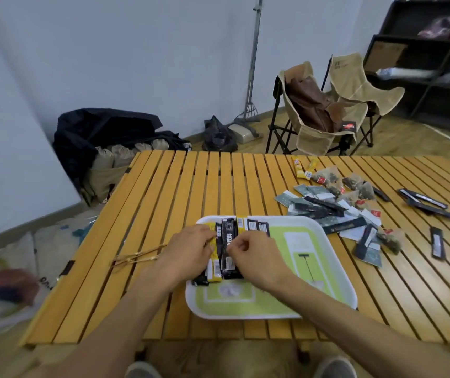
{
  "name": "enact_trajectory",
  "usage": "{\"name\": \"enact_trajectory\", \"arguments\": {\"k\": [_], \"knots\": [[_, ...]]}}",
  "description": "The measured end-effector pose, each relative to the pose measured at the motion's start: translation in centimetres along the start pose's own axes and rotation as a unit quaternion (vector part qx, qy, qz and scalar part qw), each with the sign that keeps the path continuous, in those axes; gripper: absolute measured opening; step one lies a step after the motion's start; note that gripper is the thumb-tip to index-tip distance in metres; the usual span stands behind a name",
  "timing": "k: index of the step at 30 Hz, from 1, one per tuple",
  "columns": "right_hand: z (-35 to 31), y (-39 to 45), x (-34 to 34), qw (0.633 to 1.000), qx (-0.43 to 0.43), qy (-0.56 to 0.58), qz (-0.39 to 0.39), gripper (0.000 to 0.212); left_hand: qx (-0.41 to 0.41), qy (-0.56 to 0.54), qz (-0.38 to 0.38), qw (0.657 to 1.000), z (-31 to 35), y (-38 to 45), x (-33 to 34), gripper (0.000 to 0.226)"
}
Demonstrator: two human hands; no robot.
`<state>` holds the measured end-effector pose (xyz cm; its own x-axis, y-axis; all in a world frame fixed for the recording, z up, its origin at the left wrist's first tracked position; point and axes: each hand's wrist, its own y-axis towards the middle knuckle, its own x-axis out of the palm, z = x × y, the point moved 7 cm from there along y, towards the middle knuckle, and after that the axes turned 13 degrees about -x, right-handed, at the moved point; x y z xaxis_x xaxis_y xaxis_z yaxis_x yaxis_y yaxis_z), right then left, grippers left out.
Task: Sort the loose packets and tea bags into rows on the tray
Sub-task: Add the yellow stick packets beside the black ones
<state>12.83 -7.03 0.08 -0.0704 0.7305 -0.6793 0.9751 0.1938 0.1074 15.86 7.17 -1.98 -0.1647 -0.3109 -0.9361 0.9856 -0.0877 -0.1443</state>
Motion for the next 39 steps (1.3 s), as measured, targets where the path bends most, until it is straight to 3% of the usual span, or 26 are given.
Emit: {"name": "enact_trajectory", "arguments": {"k": [5, 10, 15, 21, 26, 29, 35, 39], "knots": [[3.9, 0.0, -4.9, 0.999, -0.006, -0.031, 0.026, 0.022, 0.011, 0.011, -0.051, 0.999, 0.2, 0.1, 1.4, 0.052], [9.1, 2.6, -10.6, 0.993, 0.002, -0.087, 0.080, 0.019, 0.006, 0.024, -0.077, 0.997, 0.7, 0.7, 2.0, 0.057], [13.6, 7.7, -14.9, 0.978, 0.034, -0.163, 0.125, 0.023, 0.053, 0.093, -0.003, 0.994, 3.5, 1.4, 1.8, 0.062], [17.5, 14.5, -16.2, 0.964, 0.073, -0.239, 0.095, 0.015, 0.109, 0.107, -0.008, 0.988, 7.6, 1.0, 5.5, 0.086], [18.9, 19.5, -16.3, 0.950, 0.097, -0.271, 0.119, 0.016, 0.109, 0.062, 0.055, 0.991, 5.5, 0.9, 4.8, 0.076], [19.5, 22.3, -15.4, 0.944, 0.088, -0.298, 0.108, 0.010, 0.116, 0.046, 0.051, 0.991, 5.1, 0.9, 5.1, 0.078], [21.5, 24.4, -15.2, 0.926, 0.145, -0.341, 0.076, 0.026, 0.137, 0.061, 0.067, 0.986, 5.5, 1.0, 6.2, 0.081], [21.7, 24.3, -15.7, 0.949, 0.145, -0.271, 0.074, 0.016, 0.139, 0.060, 0.092, 0.984, 6.2, 1.2, 6.2, 0.081]]}}
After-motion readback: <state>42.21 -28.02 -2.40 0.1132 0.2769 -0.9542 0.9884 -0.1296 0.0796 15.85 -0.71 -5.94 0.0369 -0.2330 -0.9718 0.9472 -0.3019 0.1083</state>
